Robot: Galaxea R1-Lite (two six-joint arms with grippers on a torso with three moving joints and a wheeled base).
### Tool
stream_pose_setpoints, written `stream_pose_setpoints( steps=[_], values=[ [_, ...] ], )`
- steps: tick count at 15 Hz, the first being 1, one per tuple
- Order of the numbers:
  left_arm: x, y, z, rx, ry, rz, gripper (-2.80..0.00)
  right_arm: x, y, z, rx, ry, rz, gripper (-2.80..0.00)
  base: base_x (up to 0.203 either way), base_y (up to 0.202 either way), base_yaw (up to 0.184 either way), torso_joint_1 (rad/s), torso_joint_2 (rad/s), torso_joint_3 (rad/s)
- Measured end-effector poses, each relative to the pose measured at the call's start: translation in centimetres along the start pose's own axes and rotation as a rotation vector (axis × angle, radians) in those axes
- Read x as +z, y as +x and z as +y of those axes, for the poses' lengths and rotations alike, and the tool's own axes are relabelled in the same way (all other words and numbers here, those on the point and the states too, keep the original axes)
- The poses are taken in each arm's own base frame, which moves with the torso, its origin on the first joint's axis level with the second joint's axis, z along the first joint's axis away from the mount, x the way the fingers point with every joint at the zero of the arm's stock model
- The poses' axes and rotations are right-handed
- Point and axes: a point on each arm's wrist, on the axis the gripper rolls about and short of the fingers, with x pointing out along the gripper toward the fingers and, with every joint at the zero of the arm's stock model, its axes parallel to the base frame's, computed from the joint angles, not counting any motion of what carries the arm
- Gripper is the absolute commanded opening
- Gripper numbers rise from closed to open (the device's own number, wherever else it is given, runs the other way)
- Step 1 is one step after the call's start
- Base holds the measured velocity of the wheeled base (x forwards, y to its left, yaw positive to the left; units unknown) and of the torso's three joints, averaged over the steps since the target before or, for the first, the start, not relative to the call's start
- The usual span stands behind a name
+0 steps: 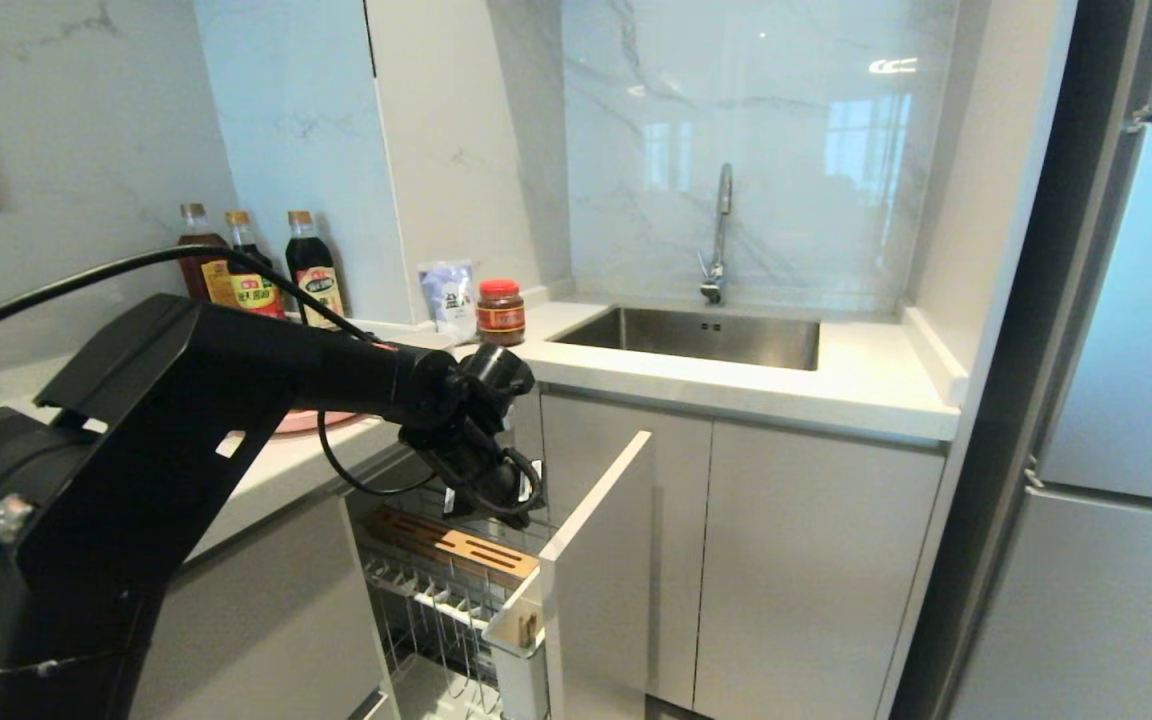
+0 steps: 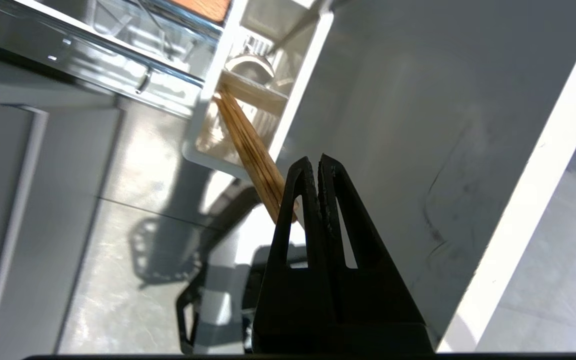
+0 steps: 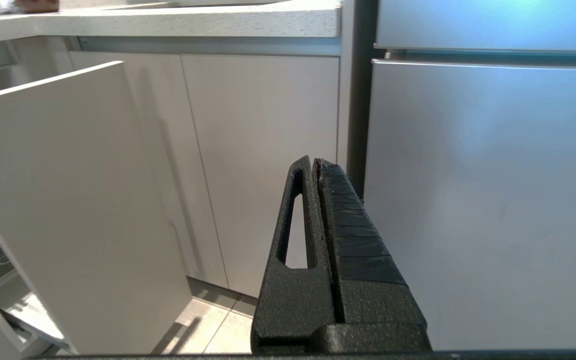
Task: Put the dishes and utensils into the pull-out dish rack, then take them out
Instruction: Open the cupboard
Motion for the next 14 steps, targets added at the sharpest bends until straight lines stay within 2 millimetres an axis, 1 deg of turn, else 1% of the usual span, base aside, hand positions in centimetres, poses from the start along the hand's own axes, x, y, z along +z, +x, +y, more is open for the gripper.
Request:
stream_pose_setpoints(
  steps=[8, 14],
  values=[
    [-2.3, 0.6, -2.8, -0.169, 0.031, 0.131, -2.80, 0.0, 0.0, 0.0, 0.000, 0.000, 0.000, -2.80, 0.000, 0.000, 0.000, 0.000, 0.00, 0.000],
    [-3.7, 0.5, -4.3, -0.187, 0.071, 0.158, -2.80, 0.0, 0.0, 0.0, 0.000, 0.000, 0.000, -2.80, 0.000, 0.000, 0.000, 0.000, 0.00, 0.000]
  ],
)
